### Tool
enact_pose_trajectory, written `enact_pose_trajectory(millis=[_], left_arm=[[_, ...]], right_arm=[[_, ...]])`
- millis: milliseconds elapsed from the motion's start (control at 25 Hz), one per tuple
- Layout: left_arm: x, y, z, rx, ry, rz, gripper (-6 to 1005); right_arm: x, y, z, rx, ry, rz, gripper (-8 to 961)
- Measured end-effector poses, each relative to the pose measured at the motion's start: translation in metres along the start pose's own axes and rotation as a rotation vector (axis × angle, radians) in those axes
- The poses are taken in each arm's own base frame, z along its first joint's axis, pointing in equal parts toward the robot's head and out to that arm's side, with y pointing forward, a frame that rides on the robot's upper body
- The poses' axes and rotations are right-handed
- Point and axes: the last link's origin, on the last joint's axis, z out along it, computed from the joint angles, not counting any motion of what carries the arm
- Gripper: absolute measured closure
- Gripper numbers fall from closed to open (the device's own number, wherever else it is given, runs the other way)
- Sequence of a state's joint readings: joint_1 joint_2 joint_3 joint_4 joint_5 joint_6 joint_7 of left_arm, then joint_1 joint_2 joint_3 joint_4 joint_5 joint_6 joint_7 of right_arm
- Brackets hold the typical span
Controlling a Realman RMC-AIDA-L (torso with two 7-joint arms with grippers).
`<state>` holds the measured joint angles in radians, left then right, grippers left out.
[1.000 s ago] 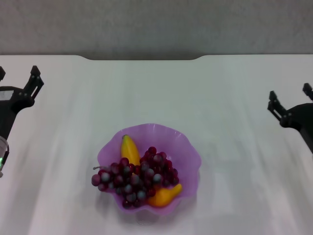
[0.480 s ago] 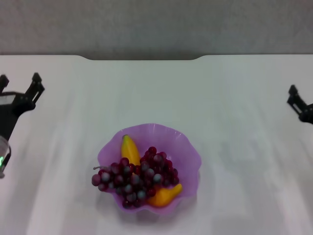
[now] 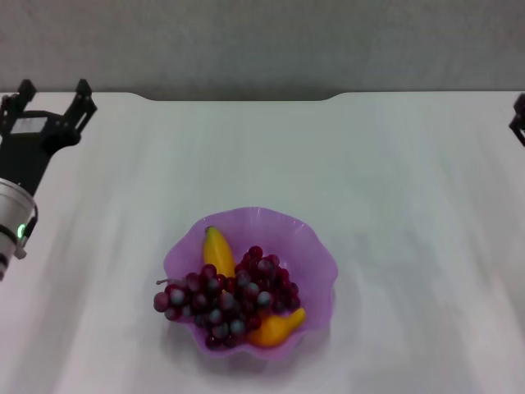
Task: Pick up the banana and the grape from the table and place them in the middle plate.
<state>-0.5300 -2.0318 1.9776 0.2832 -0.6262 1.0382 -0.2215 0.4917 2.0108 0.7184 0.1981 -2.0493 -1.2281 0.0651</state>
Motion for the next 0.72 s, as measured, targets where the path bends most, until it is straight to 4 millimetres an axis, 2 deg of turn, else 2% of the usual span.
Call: enact_pose_trajectory(millis=[240,440,480,720], left_arm=[[-0.022,-0.001,-0.002,0.027,-0.139,-0.006,119],[-0.026,-0.023,-0.015,0.088,-0.156,0.004,119],[-0.032,-0.033,-0.022,0.127,-0.184,0.016,119],[-0.036,-0.047,-0.025,0.198,-0.215,0.006,119]], right_arm=[[0.02,0.006,0.004,-0.012,0.144,-0.006,73],[0.026,0.008,-0.005,0.004,0.173,0.04,73],[0.028,0.008,-0.006,0.005,0.183,0.042,73],[0.031,0.016,-0.005,-0.013,0.212,0.059,73]])
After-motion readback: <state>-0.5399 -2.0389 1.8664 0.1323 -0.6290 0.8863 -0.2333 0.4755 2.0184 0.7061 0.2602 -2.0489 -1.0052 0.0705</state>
